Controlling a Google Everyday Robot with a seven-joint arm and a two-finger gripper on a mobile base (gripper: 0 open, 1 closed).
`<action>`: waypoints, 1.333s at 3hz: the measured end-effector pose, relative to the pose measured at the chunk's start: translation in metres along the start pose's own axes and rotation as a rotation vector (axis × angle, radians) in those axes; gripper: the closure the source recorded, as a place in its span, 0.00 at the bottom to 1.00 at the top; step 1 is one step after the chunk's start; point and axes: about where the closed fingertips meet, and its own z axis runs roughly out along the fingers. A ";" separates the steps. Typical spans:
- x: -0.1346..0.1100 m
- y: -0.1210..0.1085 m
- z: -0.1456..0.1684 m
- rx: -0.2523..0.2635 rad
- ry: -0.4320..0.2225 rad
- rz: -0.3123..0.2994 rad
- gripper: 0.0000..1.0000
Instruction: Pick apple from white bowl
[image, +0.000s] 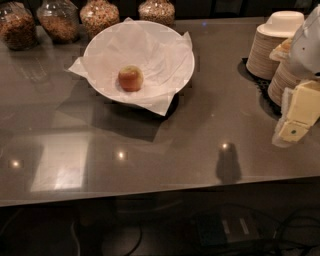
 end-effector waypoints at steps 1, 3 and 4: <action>0.000 0.000 0.000 0.000 0.000 0.000 0.00; -0.052 -0.044 0.001 0.129 -0.193 0.037 0.00; -0.087 -0.074 0.008 0.179 -0.285 0.073 0.00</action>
Offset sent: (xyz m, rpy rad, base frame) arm 0.0638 0.0459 0.0251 0.2195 -0.2089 0.0088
